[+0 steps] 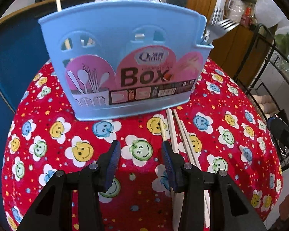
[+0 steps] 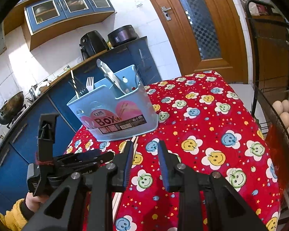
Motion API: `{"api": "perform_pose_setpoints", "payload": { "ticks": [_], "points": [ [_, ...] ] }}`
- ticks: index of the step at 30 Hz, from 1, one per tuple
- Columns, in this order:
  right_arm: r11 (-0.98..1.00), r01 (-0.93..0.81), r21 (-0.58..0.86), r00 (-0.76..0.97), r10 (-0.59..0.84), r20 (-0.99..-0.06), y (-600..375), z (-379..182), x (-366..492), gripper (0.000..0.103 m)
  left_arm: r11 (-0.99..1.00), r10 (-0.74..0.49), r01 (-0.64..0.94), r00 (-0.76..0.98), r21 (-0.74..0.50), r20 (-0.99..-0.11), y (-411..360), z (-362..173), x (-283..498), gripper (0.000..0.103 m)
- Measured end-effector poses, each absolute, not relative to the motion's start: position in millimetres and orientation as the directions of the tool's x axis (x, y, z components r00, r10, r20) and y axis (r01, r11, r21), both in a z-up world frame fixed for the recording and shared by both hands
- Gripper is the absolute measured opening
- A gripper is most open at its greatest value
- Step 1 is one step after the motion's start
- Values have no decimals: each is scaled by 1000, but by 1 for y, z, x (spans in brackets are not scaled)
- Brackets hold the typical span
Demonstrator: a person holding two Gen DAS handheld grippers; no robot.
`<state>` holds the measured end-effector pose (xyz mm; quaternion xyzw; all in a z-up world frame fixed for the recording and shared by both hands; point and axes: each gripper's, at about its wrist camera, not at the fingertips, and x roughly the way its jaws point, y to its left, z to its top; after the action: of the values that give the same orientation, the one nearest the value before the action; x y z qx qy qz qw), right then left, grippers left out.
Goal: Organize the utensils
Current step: 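Lower the left tool toward the wooden chopsticks in front of the box, then close the left tool on one wooden chopstick and lift it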
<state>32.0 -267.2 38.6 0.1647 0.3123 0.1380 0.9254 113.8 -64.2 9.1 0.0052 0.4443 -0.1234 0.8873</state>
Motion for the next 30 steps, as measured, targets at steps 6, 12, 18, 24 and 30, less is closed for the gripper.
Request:
{"api": "perform_pose_setpoints", "payload": {
  "ticks": [6, 12, 18, 24, 30],
  "points": [
    [900, -145, 412, 763, 366, -532, -274, 33, 32, 29, 969, -206, 230, 562, -88, -801, -70, 4, 116, 46],
    [891, -138, 433, 759, 376, -532, -280, 28, 32, 29, 969, -195, 238, 563, -68, -803, -76, 4, 117, 46],
    [888, -135, 440, 759, 378, -530, -283, 26, 32, 29, 967, -195, 248, 563, -61, -803, -80, 7, 116, 46],
    [887, -138, 441, 758, 381, -529, -284, 26, 32, 29, 966, -178, 256, 550, -37, -816, -87, 1, 117, 46],
    [885, -137, 445, 757, 383, -530, -284, 25, 32, 28, 964, -120, 265, 557, 39, -822, -98, -1, 116, 47]
  ]
}}
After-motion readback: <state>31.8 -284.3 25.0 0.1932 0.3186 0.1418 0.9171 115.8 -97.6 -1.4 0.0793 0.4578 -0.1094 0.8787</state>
